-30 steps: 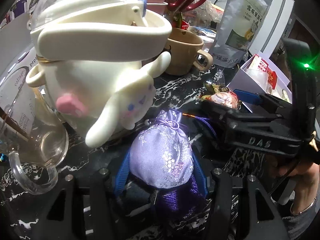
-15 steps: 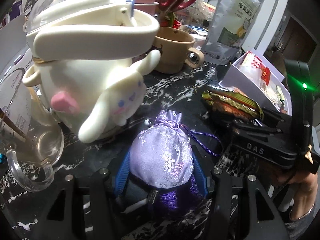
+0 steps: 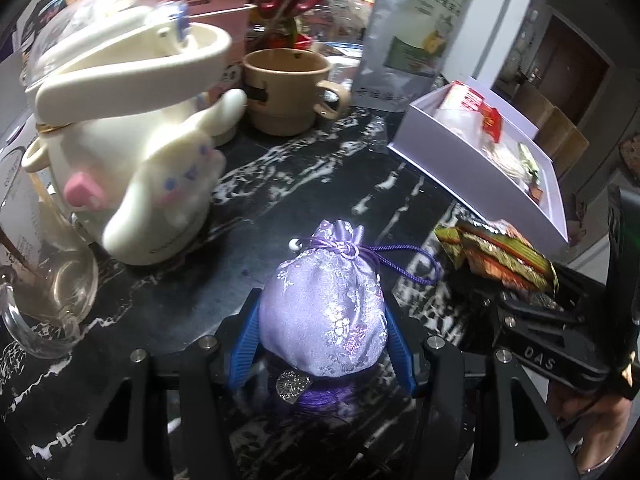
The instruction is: Organize soft objects
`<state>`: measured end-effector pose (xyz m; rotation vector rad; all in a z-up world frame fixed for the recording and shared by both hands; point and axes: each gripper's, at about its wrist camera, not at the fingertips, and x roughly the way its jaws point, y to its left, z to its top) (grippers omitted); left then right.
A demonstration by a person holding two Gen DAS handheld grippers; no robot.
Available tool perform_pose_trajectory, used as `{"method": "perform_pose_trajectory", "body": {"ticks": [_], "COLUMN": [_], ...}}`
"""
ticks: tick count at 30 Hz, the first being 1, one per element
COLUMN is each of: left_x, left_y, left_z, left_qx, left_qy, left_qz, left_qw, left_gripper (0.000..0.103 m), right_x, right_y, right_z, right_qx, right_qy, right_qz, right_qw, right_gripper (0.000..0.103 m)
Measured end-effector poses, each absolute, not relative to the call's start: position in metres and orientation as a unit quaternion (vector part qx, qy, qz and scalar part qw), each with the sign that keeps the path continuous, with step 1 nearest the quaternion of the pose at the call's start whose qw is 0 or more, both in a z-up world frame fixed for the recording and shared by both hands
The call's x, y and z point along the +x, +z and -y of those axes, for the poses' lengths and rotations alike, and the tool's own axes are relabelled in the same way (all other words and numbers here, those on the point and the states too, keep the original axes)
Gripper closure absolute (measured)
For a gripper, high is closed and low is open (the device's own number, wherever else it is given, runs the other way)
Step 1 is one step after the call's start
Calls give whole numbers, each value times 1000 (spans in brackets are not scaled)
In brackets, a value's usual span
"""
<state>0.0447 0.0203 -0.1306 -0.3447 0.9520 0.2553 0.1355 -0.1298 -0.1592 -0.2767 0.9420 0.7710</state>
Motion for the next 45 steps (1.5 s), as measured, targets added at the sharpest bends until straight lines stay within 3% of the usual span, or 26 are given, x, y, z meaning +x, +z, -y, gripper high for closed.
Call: {"method": "perform_pose_trajectory", "body": {"ticks": [24,45], "left_x": [54,80], "left_y": [-109,-37], "left_z": [51,94], "left_qx": [-102,-46], "left_qy": [22,-54], "left_qz": [-444,-356], "left_qw": [890,932], "left_gripper": [47,47], "right_x": [78,70], "right_y": [-127,-60], "right_z": [210,254], "right_qx": [-25,-5], "right_qy": [319,269], "right_qz": [-419,-340], "right_qw": [850,901], "right_gripper": [56,56]}}
